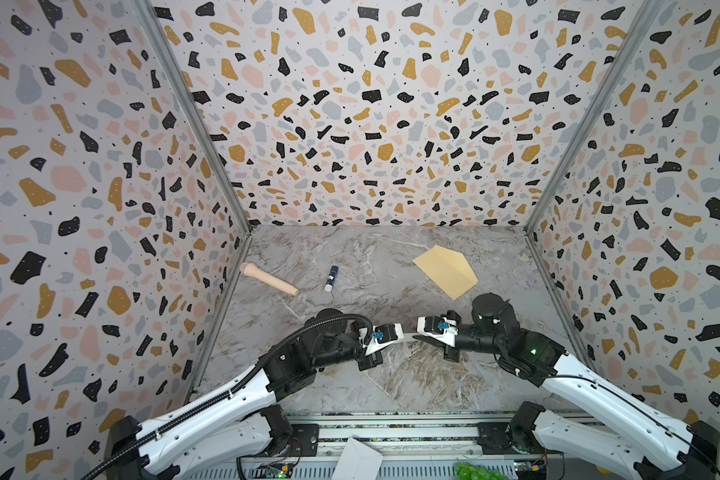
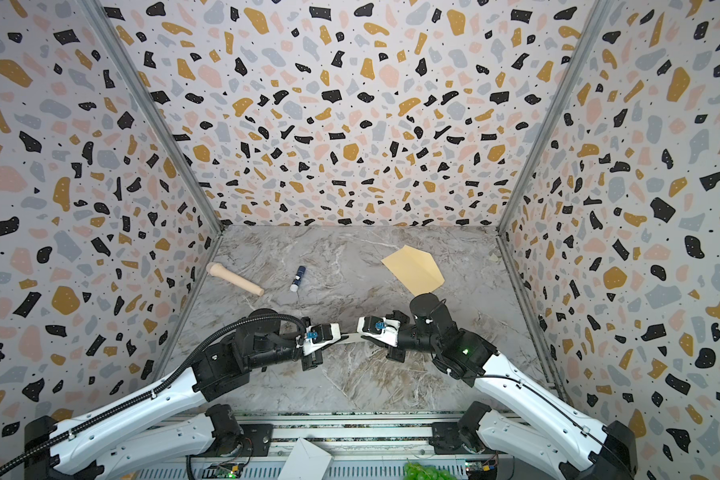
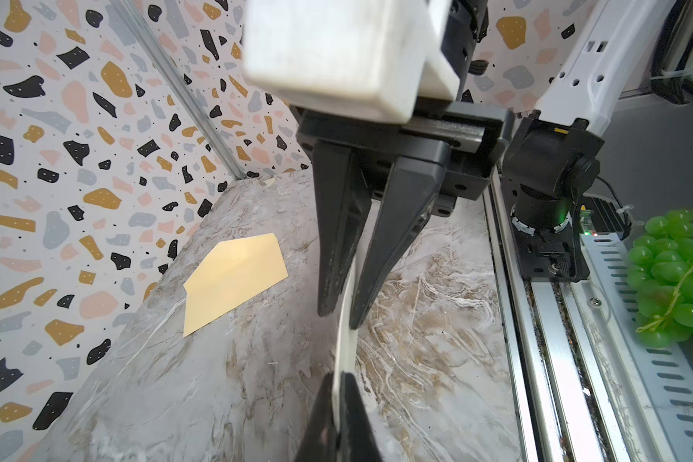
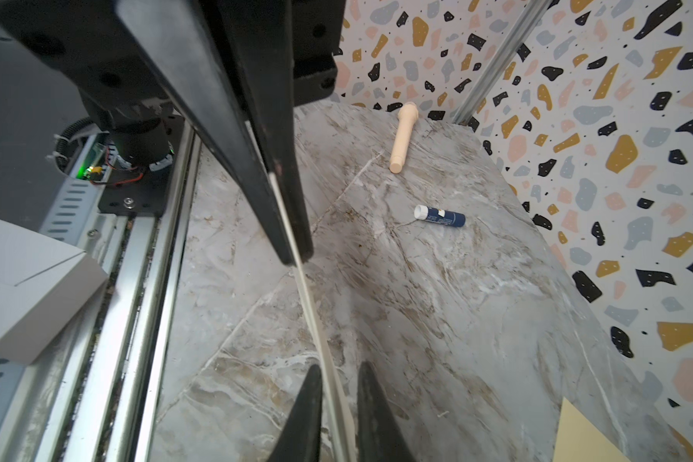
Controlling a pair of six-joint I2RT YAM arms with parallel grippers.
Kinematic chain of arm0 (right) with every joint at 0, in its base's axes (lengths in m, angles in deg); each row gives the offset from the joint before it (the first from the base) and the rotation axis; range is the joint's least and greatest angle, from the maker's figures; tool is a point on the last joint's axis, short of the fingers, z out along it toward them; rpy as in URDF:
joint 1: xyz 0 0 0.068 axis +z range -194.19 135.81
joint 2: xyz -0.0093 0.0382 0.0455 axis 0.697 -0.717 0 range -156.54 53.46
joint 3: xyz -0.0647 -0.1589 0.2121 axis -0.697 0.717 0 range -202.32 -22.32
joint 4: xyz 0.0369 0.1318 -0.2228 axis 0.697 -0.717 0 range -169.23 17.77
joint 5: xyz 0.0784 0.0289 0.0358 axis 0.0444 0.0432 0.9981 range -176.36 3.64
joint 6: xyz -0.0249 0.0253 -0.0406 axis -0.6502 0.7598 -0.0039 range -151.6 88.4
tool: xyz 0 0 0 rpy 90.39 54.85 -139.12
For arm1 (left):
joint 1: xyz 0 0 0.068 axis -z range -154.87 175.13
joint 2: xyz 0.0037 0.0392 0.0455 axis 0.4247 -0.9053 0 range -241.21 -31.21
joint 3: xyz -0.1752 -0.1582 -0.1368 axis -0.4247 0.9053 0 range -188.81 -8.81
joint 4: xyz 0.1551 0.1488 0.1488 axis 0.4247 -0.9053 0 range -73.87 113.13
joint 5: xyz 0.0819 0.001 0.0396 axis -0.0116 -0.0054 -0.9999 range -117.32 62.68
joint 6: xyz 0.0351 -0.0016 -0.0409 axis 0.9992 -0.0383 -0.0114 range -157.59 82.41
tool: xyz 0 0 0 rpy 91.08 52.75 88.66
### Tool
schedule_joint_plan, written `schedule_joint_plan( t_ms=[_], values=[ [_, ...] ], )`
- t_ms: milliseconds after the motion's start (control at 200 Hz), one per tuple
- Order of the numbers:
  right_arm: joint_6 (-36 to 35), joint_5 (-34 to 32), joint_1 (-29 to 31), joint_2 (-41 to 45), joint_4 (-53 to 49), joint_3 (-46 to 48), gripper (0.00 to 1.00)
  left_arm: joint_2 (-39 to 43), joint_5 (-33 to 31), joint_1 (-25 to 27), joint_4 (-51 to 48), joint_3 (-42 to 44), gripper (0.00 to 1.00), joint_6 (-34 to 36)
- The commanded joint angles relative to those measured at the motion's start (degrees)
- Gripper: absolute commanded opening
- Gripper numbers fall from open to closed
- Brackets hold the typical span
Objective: Place the letter into the envelope and seal it
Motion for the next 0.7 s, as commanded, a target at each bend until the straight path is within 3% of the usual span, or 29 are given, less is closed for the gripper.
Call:
schedule_joint_plan(
  t_ms=[0,180,285,345,451,556,616,696],
  values=[
    [0.9,-3.4,-0.5,2.4,-2.5,0.5,0.2,0.8,-1.3,0.1,1.6,-0.6,0.0,0.4],
    [1.7,-3.3,-1.4,4.1,-2.6,1.5,0.0,1.3,-1.7,0.1,1.4,-0.6,0.0,0.4],
    [2.2,-3.5,-1.7,3.8,-3.1,1.4,0.0,1.4,-2.0,0.1,1.5,-0.5,0.0,0.4],
    [2.5,-4.5,-1.9,3.8,-3.6,1.2,0.16,1.4,-2.2,0.1,1.6,-0.6,0.0,0.4],
    [2.4,-6.2,-2.3,4.4,-4.7,1.1,0.2,1.7,-2.9,0.1,1.6,-0.6,0.0,0.3],
    [2.1,-6.7,-3.0,5.4,-5.7,1.4,0.14,1.9,-3.3,0.1,1.6,-0.5,0.0,0.3],
    [2.1,-6.3,-3.3,5.6,-6.1,1.4,0.0,1.9,-3.4,0.1,1.9,-0.5,0.0,0.1],
    [2.3,-5.7,-3.5,5.6,-6.1,1.3,0.0,1.8,-3.4,0.1,2.1,-0.5,0.0,-0.2]
  ],
)
